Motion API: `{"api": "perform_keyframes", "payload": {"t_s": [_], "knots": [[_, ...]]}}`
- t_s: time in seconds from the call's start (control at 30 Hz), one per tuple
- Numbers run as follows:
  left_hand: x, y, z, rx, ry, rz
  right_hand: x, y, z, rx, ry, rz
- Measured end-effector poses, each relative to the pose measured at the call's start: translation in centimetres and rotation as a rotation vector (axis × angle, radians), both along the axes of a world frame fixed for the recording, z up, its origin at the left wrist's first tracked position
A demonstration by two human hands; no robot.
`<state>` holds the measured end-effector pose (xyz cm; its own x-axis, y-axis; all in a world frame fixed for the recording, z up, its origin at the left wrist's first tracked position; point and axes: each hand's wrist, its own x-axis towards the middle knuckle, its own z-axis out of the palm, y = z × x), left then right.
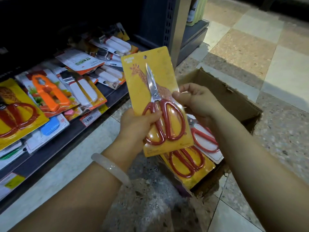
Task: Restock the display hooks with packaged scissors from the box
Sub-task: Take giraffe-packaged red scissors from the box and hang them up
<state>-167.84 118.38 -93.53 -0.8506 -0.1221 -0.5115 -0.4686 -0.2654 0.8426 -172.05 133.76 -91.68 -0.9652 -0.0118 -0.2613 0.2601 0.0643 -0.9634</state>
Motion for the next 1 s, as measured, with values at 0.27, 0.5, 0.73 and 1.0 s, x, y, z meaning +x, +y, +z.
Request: {"api": "perform_keyframes", "payload": {"t_s": [0.27,0.5,0.73,1.0], "knots": [[-0.7,-2.9,-0.8,-0.121,0.080,0.127,2.4,2.0,-6.1,0.893,-0.389,0.413],[0.0,-3.6,-0.8,-0.166,0.086,0.115,3.0,-0.3,-8.0,1.122,-0.402,0.553],[0.6,-4.4,-0.4,-0.161,0.079,0.106,3.8,1.3,-10.1,1.299,-0.281,0.412],[0.9,-4.4,-0.8,-0.188,0.059,0.078,3.8,1.8,-10.0,1.282,-0.304,0.391]]}}
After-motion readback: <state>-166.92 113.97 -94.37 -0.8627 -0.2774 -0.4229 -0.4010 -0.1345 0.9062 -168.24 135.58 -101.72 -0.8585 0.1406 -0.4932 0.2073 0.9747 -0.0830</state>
